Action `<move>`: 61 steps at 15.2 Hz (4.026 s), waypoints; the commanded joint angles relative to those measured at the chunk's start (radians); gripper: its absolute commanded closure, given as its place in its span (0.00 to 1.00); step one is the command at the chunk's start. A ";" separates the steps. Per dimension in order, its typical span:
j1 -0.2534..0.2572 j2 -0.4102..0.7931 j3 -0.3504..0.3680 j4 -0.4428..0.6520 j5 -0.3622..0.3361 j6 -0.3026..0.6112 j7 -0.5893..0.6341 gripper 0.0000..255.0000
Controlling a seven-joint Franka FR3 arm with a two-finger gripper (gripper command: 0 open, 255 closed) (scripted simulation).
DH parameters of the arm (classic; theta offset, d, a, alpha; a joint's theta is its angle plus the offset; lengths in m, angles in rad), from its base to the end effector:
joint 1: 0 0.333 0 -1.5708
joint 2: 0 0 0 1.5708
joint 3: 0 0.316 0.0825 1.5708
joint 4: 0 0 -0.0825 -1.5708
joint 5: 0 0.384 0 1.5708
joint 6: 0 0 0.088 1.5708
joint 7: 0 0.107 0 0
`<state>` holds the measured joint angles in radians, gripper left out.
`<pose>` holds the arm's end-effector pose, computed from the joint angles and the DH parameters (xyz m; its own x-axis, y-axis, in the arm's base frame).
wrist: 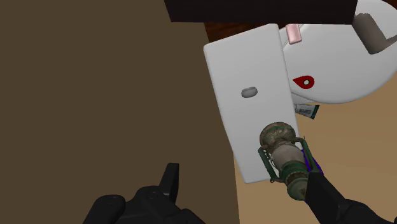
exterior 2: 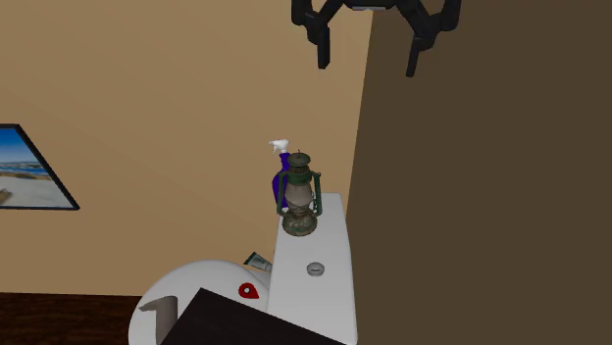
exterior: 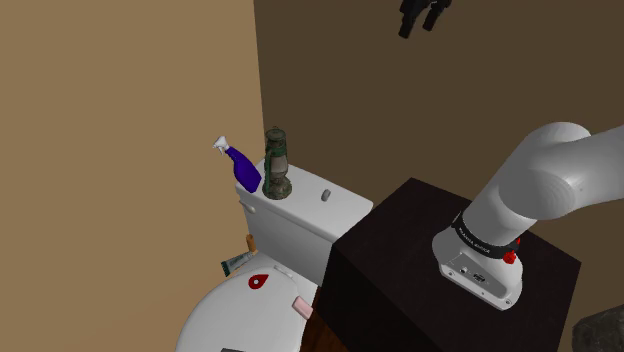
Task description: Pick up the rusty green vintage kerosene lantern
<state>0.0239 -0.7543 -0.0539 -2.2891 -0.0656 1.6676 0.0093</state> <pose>0.3258 -0.0221 0.6212 0.9910 -0.0231 0.1319 -0.0269 -0.9993 0.0274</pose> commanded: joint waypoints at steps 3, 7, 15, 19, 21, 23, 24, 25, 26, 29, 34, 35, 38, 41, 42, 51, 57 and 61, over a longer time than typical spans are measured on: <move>0.009 0.030 0.007 -0.034 0.010 0.067 0.008 0.00; 0.029 0.107 0.021 -0.086 0.029 0.202 0.022 0.00; 0.069 0.318 0.053 -0.126 0.065 0.465 0.043 0.00; 0.087 0.446 0.069 -0.112 0.081 0.587 0.051 0.00; 0.096 0.514 0.078 -0.097 0.088 0.644 0.054 0.00; 0.105 0.584 0.086 -0.077 0.093 0.697 0.058 0.00; 0.109 0.620 0.090 -0.065 0.096 0.723 0.060 0.00; 0.113 0.656 0.095 -0.051 0.098 0.747 0.062 0.00; 0.117 0.692 0.099 -0.036 0.099 0.770 0.064 0.00; 0.129 0.801 0.111 0.016 0.101 0.834 0.070 0.00; 0.150 0.986 0.127 0.128 0.095 0.916 0.084 0.00; 0.154 1.023 0.130 0.154 0.093 0.929 0.087 0.00; 0.155 1.047 0.130 0.153 0.091 0.954 0.088 0.00; 0.156 1.077 0.129 0.149 0.090 0.989 0.088 0.00; 0.156 1.087 0.128 0.148 0.089 1.000 0.088 0.00; 0.156 1.103 0.128 0.146 0.089 1.017 0.087 1.00; 0.156 1.083 0.128 0.148 0.089 0.995 0.088 1.00; 0.155 1.043 0.130 0.154 0.092 0.949 0.088 1.00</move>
<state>0.1790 0.2969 0.0757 -2.1405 0.0258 2.6287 0.0969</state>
